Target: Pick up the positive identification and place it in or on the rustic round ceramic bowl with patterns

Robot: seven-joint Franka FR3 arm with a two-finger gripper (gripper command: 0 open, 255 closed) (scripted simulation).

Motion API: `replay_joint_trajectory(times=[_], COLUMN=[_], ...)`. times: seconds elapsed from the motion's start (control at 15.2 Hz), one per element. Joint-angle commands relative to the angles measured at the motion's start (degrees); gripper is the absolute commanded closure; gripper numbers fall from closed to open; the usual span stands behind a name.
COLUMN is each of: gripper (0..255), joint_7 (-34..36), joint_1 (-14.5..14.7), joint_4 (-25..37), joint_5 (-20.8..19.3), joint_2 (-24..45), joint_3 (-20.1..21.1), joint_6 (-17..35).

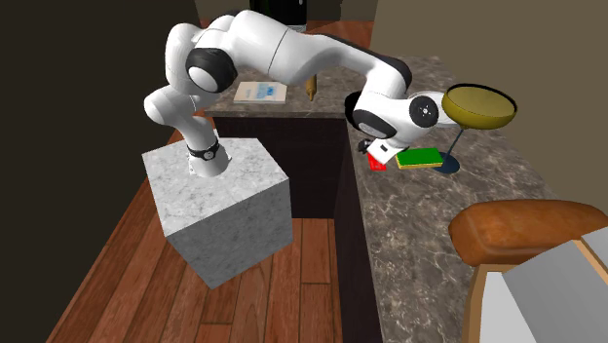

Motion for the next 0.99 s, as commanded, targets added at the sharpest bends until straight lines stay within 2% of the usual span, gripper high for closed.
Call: replay_joint_trajectory(times=[0.0, 0.26, 0.79, 0.86, 0.92], gripper=[0, 0, 0, 255, 255], joint_7=[0.1, -0.1, -0.1, -0.1, -0.1], joint_1=[0.4, 1.0, 1.0, 1.0, 1.0], joint_4=[-0.8, -2.8, -2.8, -2.8, -2.8], joint_5=[0.1, 0.3, 0.3, 0.3, 0.3], joint_2=[0.4, 0.7, 0.7, 0.7, 0.7], joint_3=[0.1, 0.2, 0.2, 0.2, 0.2], joint_6=[1.4, 3.9, 3.8, 3.8, 3.8])
